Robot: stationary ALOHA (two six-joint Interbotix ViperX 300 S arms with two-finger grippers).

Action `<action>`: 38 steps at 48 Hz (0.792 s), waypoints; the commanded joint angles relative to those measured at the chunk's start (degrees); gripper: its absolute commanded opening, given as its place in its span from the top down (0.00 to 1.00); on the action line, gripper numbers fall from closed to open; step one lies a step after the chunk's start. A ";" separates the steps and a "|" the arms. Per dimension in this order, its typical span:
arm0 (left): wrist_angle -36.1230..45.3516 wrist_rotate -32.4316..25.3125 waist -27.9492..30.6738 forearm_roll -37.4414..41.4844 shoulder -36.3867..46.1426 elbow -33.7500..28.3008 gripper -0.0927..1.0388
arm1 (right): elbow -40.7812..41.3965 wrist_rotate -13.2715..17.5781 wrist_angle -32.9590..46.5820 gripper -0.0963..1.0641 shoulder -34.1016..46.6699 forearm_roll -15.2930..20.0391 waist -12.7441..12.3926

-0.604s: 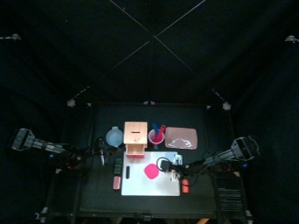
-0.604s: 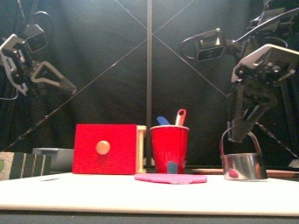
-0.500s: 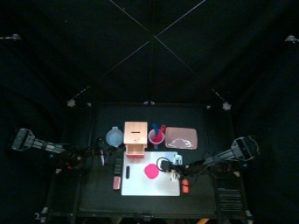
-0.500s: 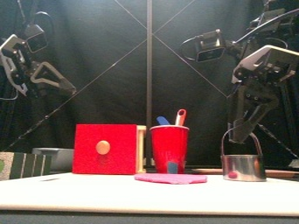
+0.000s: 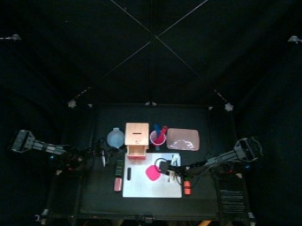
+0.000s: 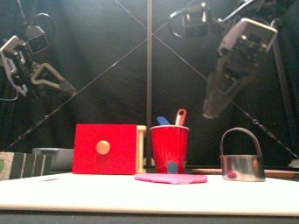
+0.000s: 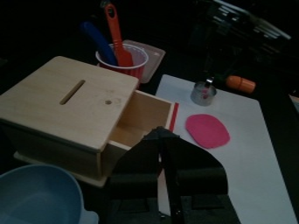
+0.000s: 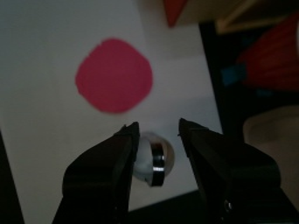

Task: Get the cutter from the drawer then cut the dough then place the extra dough in the bowl
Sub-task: Shut the drawer

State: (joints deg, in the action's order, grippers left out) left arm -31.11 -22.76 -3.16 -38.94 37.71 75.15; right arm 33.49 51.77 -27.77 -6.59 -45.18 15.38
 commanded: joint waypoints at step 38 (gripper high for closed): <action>33.31 -0.09 33.05 17.75 -1.49 -20.83 0.61 | -3.08 -0.62 37.09 0.64 9.40 -7.65 -16.52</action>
State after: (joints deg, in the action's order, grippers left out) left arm 0.62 -22.76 28.30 -21.80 37.18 57.13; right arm 32.70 50.98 8.88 2.64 -53.26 -0.79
